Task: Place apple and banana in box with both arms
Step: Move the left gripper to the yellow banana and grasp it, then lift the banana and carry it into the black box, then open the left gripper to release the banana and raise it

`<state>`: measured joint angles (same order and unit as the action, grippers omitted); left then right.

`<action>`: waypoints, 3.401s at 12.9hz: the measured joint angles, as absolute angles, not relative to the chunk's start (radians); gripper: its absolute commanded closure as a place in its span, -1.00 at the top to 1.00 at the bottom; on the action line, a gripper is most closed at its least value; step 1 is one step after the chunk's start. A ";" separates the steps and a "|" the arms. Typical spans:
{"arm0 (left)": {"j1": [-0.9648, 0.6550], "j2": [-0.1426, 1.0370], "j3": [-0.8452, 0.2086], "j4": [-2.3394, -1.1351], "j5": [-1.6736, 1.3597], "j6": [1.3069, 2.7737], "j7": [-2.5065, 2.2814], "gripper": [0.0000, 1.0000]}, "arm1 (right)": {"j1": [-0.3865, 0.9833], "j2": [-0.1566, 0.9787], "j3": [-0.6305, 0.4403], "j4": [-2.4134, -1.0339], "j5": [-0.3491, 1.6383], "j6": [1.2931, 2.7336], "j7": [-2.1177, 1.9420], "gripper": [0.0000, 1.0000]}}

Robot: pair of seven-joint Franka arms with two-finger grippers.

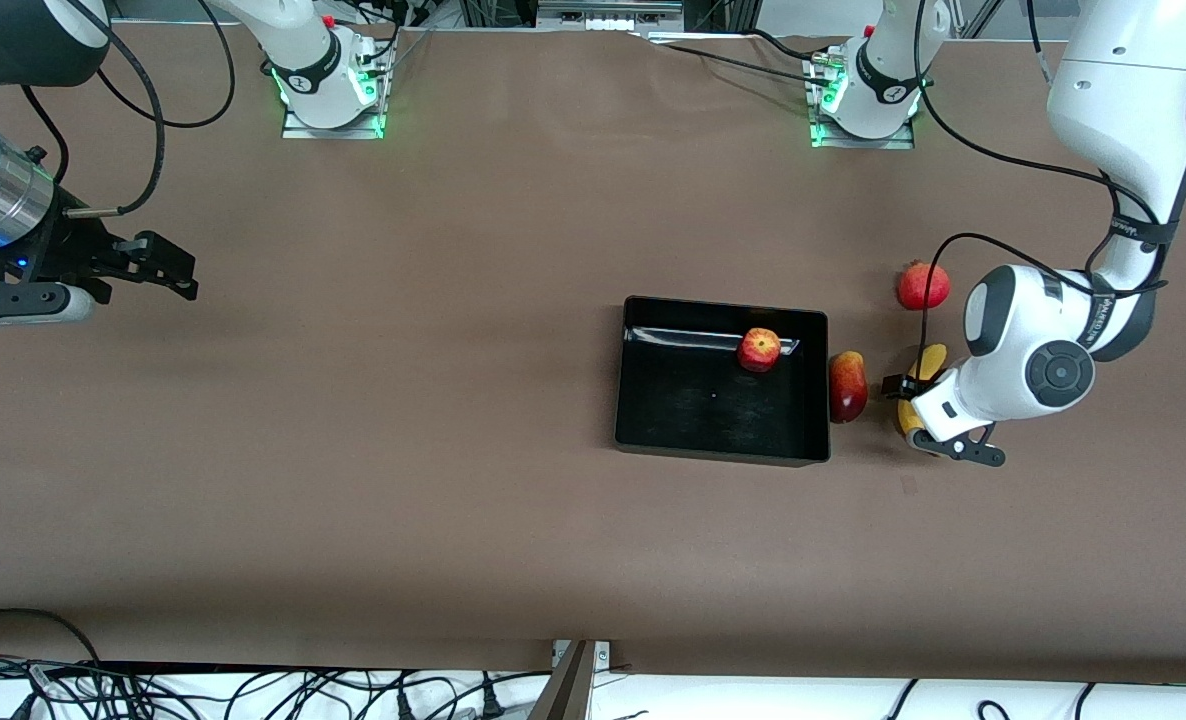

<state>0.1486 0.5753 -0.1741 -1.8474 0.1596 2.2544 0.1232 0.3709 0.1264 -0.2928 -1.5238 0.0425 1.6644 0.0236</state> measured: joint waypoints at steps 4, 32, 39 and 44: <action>0.163 0.583 -0.174 -1.949 0.160 2.375 0.137 -0.72 | 0.371 0.126 -0.293 -1.524 0.042 1.664 0.024 1.00; -0.295 0.776 -0.248 -1.446 0.014 2.044 -0.498 -0.88 | 0.370 0.127 -0.294 -1.523 0.042 1.665 0.024 1.00; -0.295 0.753 -0.234 -1.411 0.014 1.993 -0.507 1.00 | 0.370 0.127 -0.294 -1.522 0.042 1.665 0.024 1.00; -0.126 0.525 -0.225 -1.350 0.015 1.722 -0.500 1.00 | 0.372 0.127 -0.292 -1.521 0.043 1.665 0.024 1.00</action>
